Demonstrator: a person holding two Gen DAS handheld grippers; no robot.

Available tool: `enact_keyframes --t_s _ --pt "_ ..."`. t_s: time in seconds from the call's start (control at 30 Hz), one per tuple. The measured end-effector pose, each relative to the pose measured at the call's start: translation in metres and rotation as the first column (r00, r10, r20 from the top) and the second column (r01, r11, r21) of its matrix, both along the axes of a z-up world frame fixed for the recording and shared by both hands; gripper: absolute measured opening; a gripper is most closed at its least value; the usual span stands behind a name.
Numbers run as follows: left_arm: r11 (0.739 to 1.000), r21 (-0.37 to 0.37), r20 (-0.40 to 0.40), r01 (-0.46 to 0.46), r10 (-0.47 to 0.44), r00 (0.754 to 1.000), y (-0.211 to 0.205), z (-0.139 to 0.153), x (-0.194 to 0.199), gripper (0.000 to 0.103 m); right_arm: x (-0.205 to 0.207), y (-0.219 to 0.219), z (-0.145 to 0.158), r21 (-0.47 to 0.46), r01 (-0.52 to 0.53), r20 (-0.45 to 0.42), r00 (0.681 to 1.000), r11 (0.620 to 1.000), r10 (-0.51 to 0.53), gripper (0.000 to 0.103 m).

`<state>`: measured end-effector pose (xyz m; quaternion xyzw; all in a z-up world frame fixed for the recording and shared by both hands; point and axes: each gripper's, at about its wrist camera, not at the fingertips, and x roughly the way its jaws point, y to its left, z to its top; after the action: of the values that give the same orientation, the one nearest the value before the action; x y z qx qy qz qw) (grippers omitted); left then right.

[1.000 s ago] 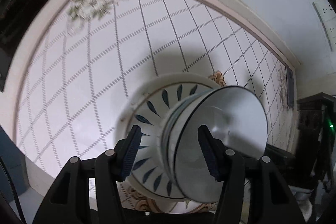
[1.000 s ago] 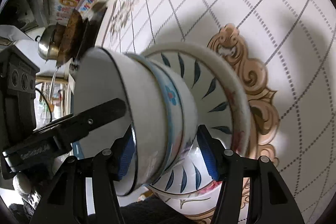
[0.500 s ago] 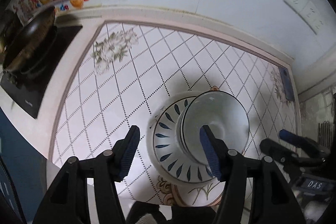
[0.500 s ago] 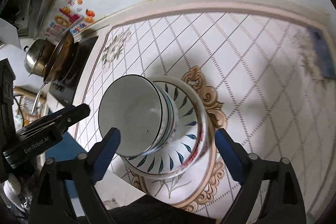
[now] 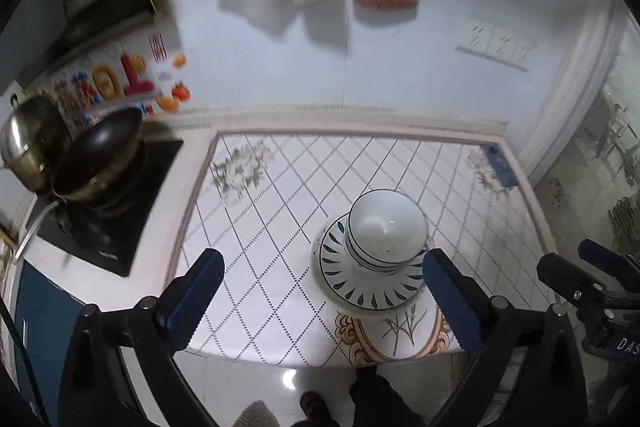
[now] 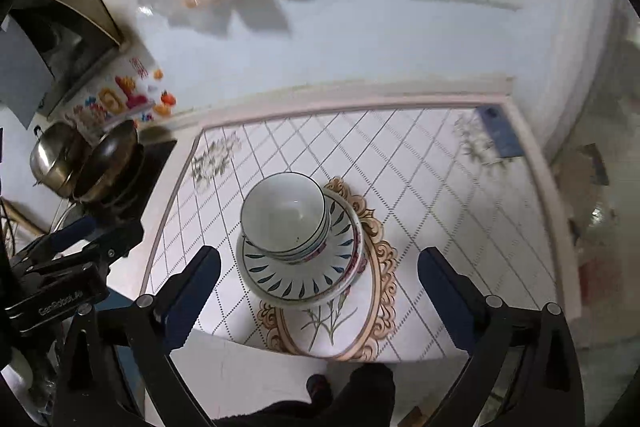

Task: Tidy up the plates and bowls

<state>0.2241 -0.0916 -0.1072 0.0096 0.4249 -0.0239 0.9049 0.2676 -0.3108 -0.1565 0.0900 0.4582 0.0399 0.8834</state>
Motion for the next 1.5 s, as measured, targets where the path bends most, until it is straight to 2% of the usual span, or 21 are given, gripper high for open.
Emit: enact_keyframes --t_s 0.27,0.53,0.7,0.8,1.5 --pt "0.998 0.007 0.080 0.062 -0.063 0.995 0.003 0.040 -0.069 0.102 -0.103 0.026 0.060 -0.045 0.079 0.112 0.991 0.996 -0.073 0.103" --pt "0.999 0.002 0.149 0.046 -0.046 0.988 0.005 0.065 -0.115 0.102 -0.165 0.040 0.102 -0.088 0.092 0.201 0.977 0.992 -0.073 0.103" --pt "1.000 -0.014 0.177 0.012 -0.009 0.984 0.010 0.073 -0.126 0.102 -0.174 0.039 0.109 -0.092 0.082 0.199 0.978 0.992 -0.062 0.103" --pt "1.000 0.003 0.200 -0.016 0.015 0.980 0.011 0.075 -0.129 0.102 -0.174 0.038 0.110 -0.099 0.083 0.201 0.978 0.992 -0.062 0.103" --pt "0.999 0.018 0.179 -0.035 0.031 0.983 0.010 0.068 -0.129 0.102 -0.157 0.028 0.107 -0.111 0.083 0.192 0.980 0.990 -0.061 0.103"
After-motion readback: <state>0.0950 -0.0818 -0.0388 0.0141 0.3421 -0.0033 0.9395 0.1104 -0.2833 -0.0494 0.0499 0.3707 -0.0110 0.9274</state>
